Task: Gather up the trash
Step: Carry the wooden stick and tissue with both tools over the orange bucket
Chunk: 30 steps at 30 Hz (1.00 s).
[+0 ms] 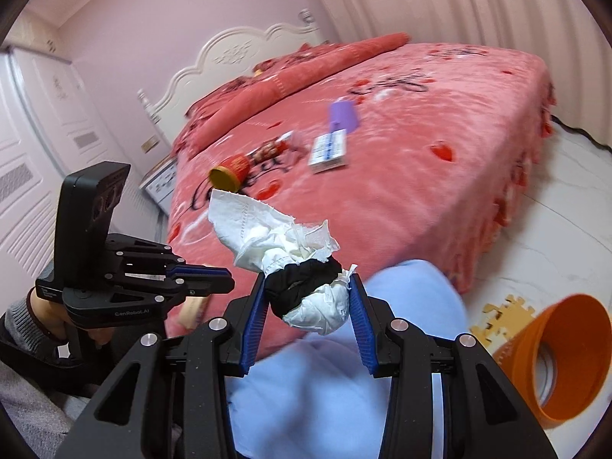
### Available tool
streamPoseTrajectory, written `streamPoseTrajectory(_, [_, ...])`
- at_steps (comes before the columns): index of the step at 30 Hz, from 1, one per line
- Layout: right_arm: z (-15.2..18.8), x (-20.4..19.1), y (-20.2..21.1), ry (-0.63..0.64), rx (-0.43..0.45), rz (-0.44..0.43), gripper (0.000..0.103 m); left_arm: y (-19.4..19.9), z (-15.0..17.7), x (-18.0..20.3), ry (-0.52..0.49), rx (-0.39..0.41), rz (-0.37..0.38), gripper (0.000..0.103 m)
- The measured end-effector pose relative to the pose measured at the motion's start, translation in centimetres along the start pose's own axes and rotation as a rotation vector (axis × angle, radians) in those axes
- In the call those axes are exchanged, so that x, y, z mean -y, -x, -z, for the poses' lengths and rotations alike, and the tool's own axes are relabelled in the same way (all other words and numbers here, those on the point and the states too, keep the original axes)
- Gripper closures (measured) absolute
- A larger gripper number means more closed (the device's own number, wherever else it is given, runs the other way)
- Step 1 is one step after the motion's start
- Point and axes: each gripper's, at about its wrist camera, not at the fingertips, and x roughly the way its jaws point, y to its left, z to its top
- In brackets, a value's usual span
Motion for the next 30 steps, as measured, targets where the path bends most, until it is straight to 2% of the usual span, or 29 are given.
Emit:
streamPoseTrajectory(8, [1.3,6.3,4.8,-0.128,0.075,0.12,0.062,-2.7,-5.4,5.1,-0.175,-0.007,0.073,0.092])
streamPoseTrajectory(15, [3.0,12.3,9.2,-0.249,0.133,0.244,0.062,-5.9,-9.9,10.9,-0.346,-0.018,0.164,0.092])
streamPoseTrajectory(24, [5.3,18.9,13.3,-0.372,0.171,0.389,0.062,-10.1,-13.3,16.4,-0.486,-0.067,0.264,0.092])
streamPoseTrajectory(30, [6.9,22.7,14.3,-0.443,0.169,0.446,0.062,-13.3,-15.1,19.3,-0.534,-0.105,0.308,0.092])
